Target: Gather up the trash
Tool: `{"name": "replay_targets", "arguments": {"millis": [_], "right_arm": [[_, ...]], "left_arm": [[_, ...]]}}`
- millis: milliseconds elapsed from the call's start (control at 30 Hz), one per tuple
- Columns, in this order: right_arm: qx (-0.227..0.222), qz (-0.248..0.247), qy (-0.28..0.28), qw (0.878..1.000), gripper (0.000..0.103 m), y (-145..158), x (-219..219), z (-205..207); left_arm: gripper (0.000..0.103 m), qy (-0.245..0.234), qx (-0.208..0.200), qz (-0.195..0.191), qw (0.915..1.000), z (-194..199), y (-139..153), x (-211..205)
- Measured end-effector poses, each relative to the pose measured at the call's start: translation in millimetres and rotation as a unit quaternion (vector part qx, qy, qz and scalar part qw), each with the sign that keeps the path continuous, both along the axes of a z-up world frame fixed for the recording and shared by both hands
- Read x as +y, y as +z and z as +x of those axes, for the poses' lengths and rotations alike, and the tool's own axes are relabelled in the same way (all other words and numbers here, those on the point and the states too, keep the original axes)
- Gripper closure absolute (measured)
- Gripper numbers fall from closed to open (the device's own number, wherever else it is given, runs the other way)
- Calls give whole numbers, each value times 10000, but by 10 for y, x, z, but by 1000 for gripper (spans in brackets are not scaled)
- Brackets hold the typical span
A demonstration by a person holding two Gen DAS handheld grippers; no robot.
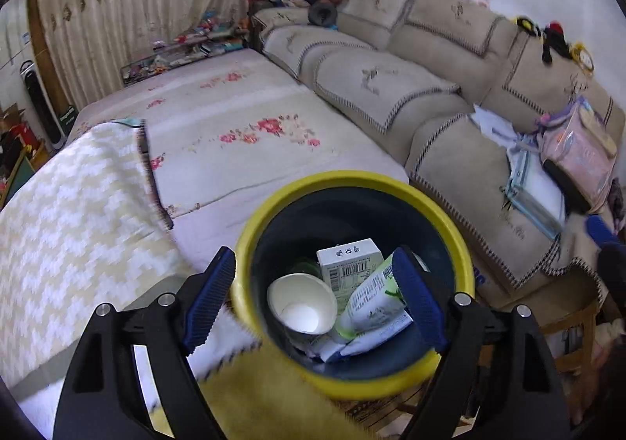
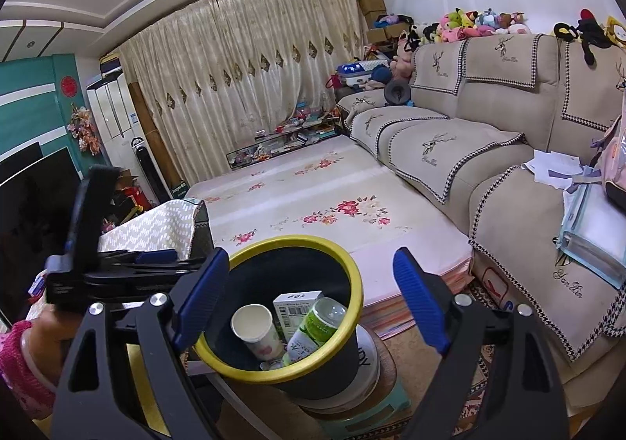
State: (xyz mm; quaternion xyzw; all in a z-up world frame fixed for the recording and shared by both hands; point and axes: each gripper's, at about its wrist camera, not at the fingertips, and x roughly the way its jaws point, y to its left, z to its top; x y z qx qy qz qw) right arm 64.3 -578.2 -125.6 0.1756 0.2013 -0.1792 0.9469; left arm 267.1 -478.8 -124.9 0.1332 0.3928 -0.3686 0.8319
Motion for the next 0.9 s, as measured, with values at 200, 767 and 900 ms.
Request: {"name": "replay_targets", "arguments": {"millis": [200, 767, 900], "right_arm": [[30, -76, 264, 9996, 19, 60, 203, 52], [15, -548, 1608, 9855, 7, 486, 1438, 20], [0, -708, 1760, 9818, 7, 588, 1658, -71]], "left_arm": [[8, 428, -662, -535, 9955, -517, 445, 936], [5, 3328, -1630, -801, 9254, -1881, 926, 3938], [5, 3647, -1708, -864, 9112, -2106, 936, 4280]]}}
